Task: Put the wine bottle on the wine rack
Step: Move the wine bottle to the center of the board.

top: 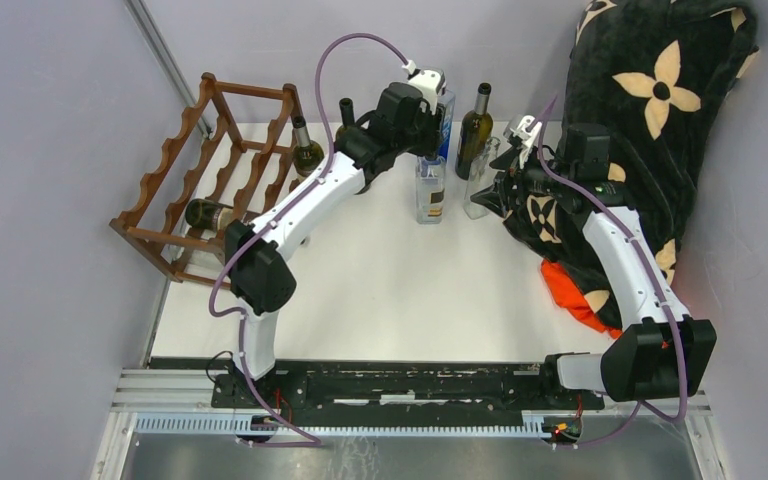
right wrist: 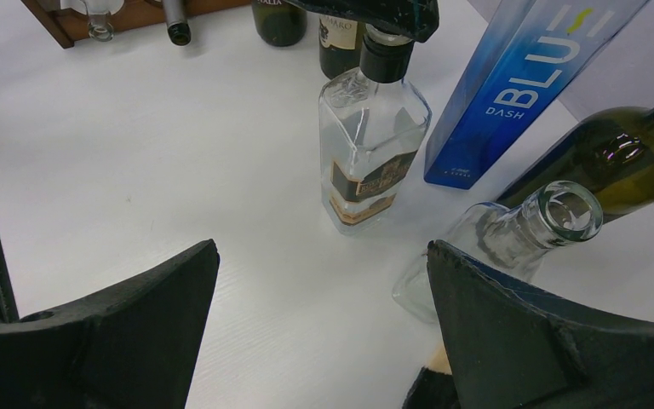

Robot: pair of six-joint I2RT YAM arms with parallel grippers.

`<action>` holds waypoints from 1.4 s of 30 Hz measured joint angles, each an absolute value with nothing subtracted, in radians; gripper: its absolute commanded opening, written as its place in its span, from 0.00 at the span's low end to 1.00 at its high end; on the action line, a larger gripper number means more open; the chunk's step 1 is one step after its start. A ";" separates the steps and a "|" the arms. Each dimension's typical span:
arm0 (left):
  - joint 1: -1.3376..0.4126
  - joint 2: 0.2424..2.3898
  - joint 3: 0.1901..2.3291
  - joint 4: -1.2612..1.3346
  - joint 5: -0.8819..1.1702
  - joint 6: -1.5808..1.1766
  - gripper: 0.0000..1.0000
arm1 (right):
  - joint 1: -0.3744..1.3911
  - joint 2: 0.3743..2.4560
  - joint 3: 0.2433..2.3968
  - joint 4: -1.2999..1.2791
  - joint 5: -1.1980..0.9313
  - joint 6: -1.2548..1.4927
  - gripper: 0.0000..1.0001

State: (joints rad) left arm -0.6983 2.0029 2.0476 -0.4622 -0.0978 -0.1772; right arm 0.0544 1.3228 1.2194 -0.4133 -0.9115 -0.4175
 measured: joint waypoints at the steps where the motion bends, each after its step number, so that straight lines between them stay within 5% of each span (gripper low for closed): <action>1: -0.698 2.003 2.051 -0.461 -0.093 -0.178 0.55 | 0.054 1.322 1.219 -0.413 -0.912 -0.418 0.98; 13: -0.719 1.982 2.065 -0.438 -0.076 -0.178 0.72 | 0.049 1.317 1.219 -0.417 -0.915 -0.423 0.98; 19: -0.718 1.782 1.907 -0.397 -0.076 -0.178 0.84 | 0.047 1.304 1.219 -0.449 -0.946 -0.473 0.98; 29: -0.661 1.467 1.705 -0.372 -0.098 -0.176 0.87 | 0.047 1.303 1.221 -0.499 -1.015 -0.550 0.98; 42: -0.594 1.409 1.574 -0.501 -0.191 -0.128 0.87 | 0.047 1.304 1.221 -0.538 -1.066 -0.611 0.98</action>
